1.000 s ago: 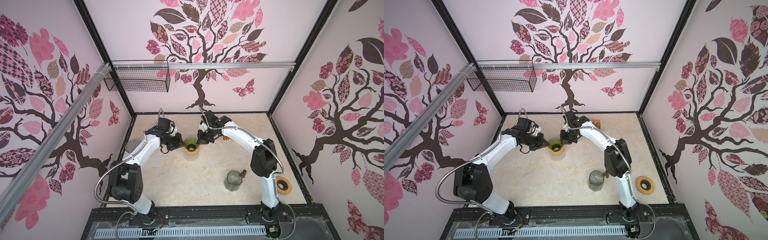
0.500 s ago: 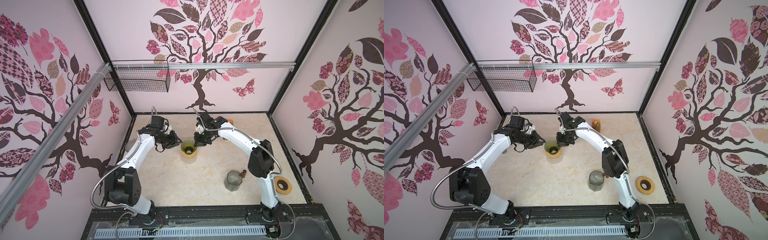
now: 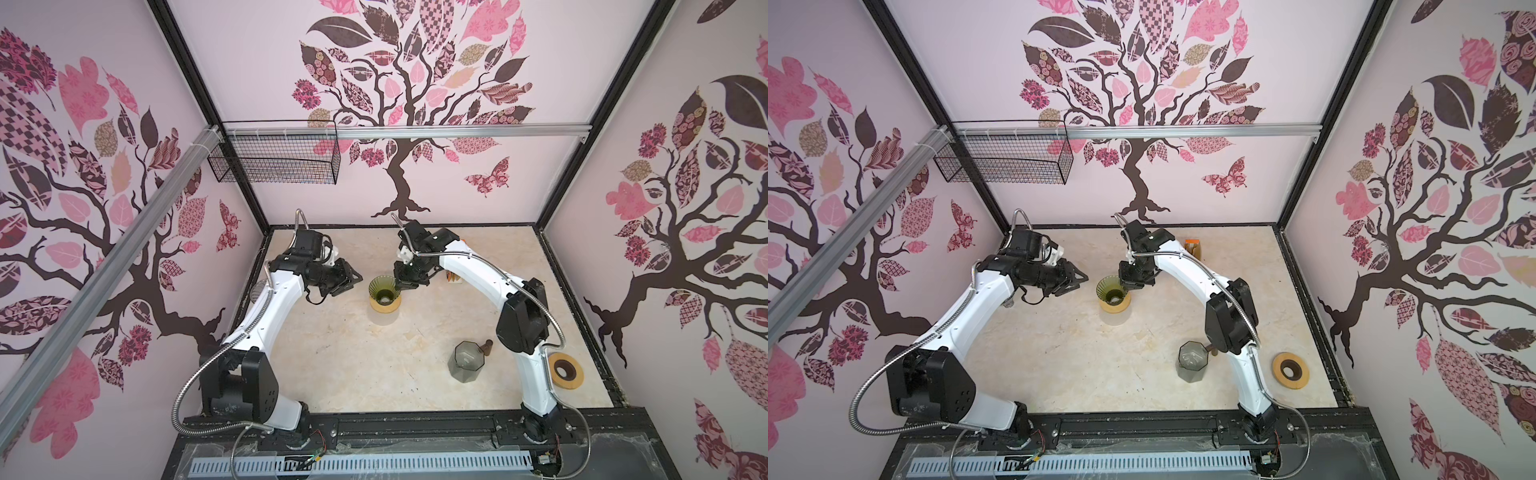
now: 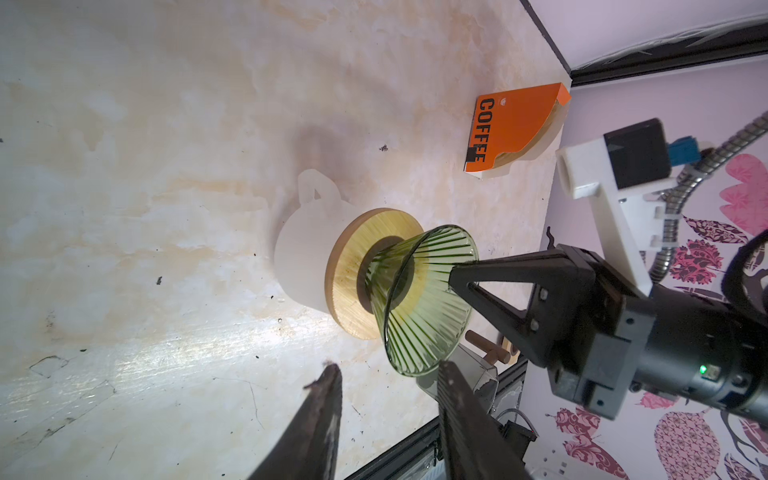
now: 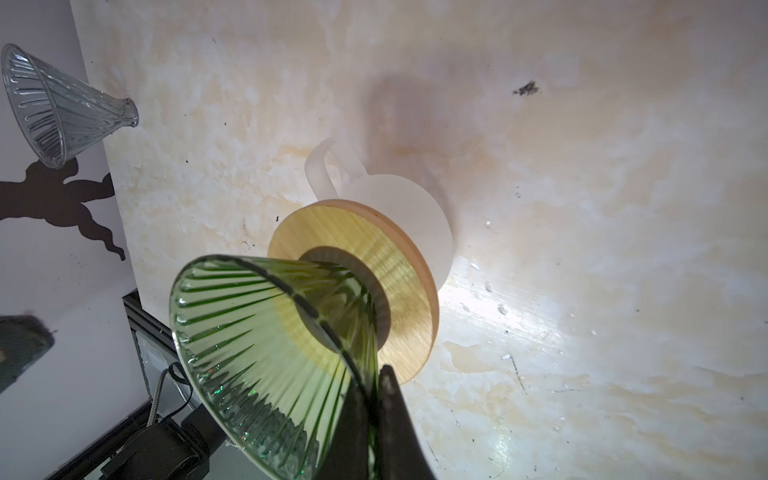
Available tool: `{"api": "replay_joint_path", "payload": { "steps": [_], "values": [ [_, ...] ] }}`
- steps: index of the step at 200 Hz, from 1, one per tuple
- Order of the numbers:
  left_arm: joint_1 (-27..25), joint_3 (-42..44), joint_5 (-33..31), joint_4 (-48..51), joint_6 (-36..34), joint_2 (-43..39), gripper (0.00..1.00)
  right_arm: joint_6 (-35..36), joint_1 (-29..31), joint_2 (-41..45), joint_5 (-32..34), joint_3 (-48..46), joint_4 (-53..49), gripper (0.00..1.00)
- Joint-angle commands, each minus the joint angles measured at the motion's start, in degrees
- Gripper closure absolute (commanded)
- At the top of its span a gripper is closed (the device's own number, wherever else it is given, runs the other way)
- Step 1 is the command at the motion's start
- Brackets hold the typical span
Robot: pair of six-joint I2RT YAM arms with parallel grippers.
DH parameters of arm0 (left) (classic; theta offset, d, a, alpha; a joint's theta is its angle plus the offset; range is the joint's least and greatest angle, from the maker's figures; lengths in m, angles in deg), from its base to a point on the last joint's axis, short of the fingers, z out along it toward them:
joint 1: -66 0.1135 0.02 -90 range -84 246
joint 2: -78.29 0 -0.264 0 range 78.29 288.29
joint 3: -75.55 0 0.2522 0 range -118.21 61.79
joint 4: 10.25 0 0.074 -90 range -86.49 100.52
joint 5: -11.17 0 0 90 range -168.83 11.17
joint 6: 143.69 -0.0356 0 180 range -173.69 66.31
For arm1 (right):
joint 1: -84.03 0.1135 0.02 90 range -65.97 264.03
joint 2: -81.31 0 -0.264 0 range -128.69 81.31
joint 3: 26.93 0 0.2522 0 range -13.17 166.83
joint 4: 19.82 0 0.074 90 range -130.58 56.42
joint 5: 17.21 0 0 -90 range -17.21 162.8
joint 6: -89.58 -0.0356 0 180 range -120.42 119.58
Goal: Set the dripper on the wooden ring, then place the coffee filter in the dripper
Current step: 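Open the right gripper off the dripper rim while the left gripper draws back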
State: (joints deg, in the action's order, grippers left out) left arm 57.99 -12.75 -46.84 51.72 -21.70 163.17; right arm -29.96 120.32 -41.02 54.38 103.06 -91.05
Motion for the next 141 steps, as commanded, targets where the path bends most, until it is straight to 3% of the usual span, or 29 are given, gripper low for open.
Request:
{"api": "replay_joint_path", "payload": {
  "steps": [1, 108, 141],
  "values": [
    [0.2, -1.2, 0.4, -0.4, -0.5, -1.3, 0.58, 0.9, -2.6, -0.5, 3.7, 0.6, -2.2, 0.97],
    [-0.9, -1.0, 1.4, -0.5, -0.8, -1.0, 0.57, 2.4, -10.9, 2.3, 5.2, -2.2, -2.4, 0.95],
    [-1.9, -1.3, 1.6, -0.7, -0.7, -0.1, 0.57, 1.9, -10.6, 2.1, 1.5, -2.4, -1.2, 0.94]
  ]
}}
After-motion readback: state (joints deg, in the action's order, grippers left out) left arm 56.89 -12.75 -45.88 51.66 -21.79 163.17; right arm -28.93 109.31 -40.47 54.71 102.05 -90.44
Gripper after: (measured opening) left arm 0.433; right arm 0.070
